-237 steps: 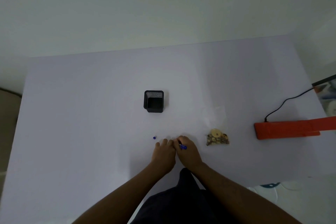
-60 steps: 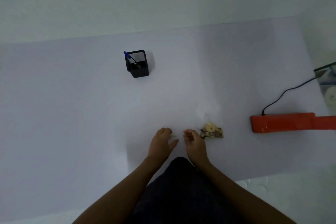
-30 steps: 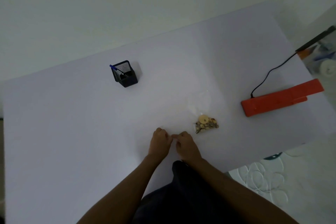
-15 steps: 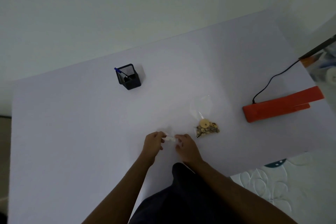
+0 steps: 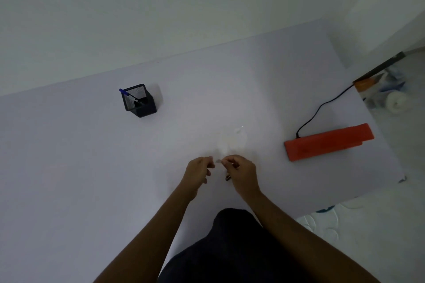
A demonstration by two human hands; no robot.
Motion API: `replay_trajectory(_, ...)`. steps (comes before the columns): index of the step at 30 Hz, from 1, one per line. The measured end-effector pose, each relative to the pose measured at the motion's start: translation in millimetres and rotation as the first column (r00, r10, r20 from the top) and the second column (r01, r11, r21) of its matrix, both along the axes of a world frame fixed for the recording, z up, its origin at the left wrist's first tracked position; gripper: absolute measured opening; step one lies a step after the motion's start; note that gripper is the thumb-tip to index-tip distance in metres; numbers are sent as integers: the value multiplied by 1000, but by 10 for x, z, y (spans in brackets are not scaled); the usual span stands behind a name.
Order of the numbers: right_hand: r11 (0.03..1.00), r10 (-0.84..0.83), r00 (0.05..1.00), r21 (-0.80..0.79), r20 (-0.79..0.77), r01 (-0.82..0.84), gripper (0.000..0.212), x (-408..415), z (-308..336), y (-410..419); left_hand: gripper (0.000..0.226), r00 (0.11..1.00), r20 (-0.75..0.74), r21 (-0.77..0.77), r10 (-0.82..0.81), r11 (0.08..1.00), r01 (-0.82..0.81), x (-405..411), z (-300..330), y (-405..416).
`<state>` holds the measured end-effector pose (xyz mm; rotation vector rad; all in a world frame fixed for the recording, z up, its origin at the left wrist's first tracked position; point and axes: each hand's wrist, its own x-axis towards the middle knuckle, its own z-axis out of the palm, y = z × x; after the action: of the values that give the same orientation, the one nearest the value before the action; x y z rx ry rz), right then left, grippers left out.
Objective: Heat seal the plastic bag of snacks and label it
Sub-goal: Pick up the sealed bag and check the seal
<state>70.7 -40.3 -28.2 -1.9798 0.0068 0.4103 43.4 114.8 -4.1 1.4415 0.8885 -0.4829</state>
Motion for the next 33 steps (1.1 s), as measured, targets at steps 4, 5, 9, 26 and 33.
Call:
replay_trajectory(4,995,19,997,-97,-75,-26,6,301,-126,-248,13,948,153,393,-280,897,202,166,-109,-181)
replay_trajectory(5,992,46,995,-109,-91,-56,5,373,-156,-290,13,938,152,414,-310,882,225,203,-137,-220)
replay_trajectory(9,971,153,977,-164,-145,-176,9,655,-209,-353,23,916,42,500,-398,803,326,350,-316,-313)
replay_trajectory(26,850,300,909,-351,-289,-392,22,1113,-529,-200,47,918,-183,491,-351,777,395,791,-576,-286)
replay_trajectory(33,786,215,914,-495,-345,-371,47,1120,-568,-232,58,913,-213,542,-349,735,408,830,-525,-357)
